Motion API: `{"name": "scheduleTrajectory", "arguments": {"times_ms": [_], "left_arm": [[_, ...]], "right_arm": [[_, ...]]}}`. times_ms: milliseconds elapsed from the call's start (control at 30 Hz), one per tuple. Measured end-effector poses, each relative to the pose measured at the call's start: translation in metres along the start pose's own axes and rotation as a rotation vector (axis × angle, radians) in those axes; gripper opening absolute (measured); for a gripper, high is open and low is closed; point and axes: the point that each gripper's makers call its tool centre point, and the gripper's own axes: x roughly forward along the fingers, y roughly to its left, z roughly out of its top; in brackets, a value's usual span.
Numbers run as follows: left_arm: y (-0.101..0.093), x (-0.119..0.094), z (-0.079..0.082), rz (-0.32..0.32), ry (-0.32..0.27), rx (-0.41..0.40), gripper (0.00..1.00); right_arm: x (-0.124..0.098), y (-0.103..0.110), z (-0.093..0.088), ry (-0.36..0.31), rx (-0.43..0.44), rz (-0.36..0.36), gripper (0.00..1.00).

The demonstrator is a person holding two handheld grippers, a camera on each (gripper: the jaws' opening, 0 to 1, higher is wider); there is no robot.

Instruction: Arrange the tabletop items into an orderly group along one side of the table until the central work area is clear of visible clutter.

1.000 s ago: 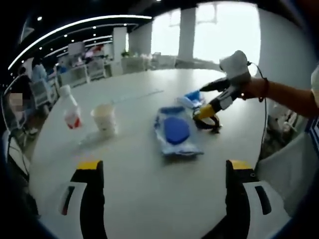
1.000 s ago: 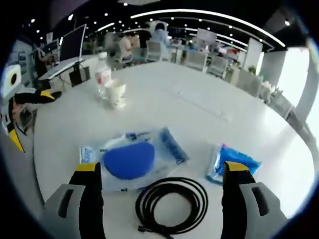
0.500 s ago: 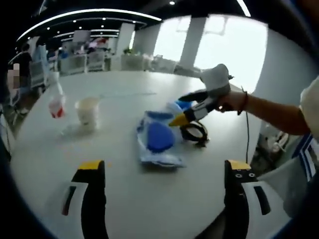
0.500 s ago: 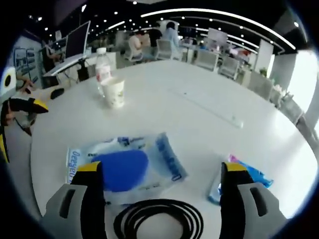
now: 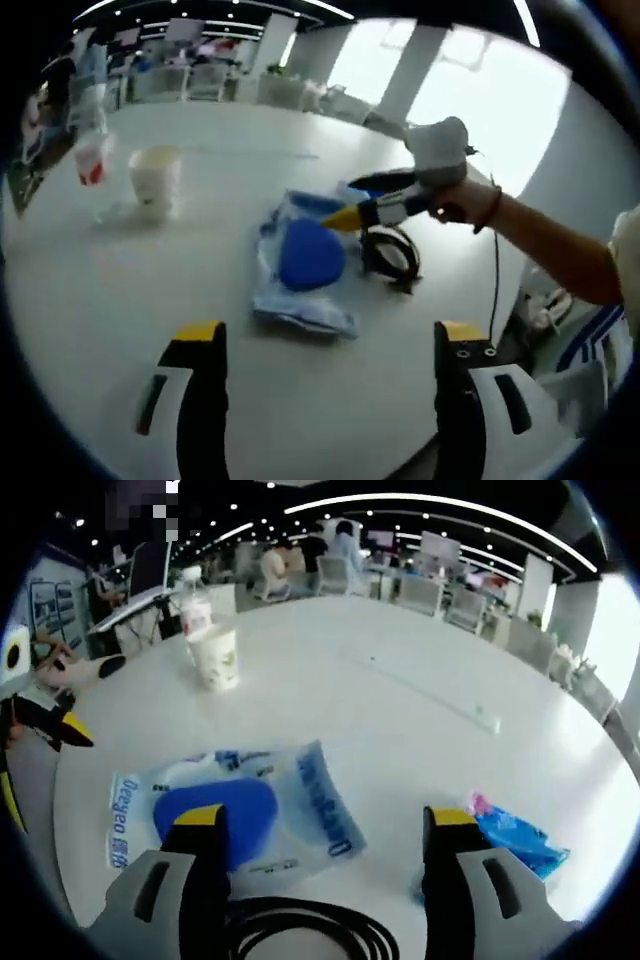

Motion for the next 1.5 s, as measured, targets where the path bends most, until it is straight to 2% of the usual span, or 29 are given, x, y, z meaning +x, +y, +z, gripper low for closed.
{"name": "scheduleTrajectory", "arguments": {"times_ms": [67,200,333,467,567,600,833,933,1067,1167,1233,1500], "left_arm": [[-0.001,0.004,-0.004,0.001,0.001,-0.038,0.77],[-0.008,0.014,-0.016,-0.045,0.047,-0.146,0.72],[-0.003,0.021,-0.011,-0.015,0.021,-0.218,0.60],[-0.001,0.027,-0.008,0.001,0.004,-0.288,0.57],[0.002,0.030,-0.011,0.040,0.015,-0.279,0.51],[0.003,0.032,-0.014,0.054,0.028,-0.305,0.50],[0.002,0.044,-0.021,0.072,0.046,-0.331,0.34],[0.002,0.046,-0.023,0.081,0.046,-0.345,0.30],[0.002,0.050,-0.034,0.084,0.105,-0.358,0.10],[0.001,0.052,-0.034,0.082,0.103,-0.375,0.12],[-0.001,0.053,-0.032,0.082,0.095,-0.352,0.10],[-0.001,0.055,-0.036,0.076,0.116,-0.370,0.03]], "right_arm": [[0.001,0.001,0.001,-0.002,-0.028,0.010,0.71],[0.002,0.002,-0.002,0.015,-0.074,0.012,0.54],[0.002,0.001,-0.008,0.040,-0.072,0.012,0.40],[0.004,0.002,-0.012,0.067,-0.071,0.011,0.31],[0.004,0.000,-0.013,0.073,-0.090,-0.002,0.26],[0.003,-0.001,-0.012,0.072,-0.097,-0.006,0.25],[0.004,-0.007,-0.013,0.078,-0.060,-0.016,0.19],[0.004,-0.010,-0.014,0.085,-0.064,-0.025,0.14],[0.003,-0.013,-0.014,0.084,-0.051,-0.023,0.11],[0.003,-0.013,-0.015,0.090,-0.051,-0.021,0.10],[0.003,-0.012,-0.016,0.095,-0.058,-0.017,0.10],[0.002,-0.009,-0.018,0.123,-0.121,0.010,0.02]]}}
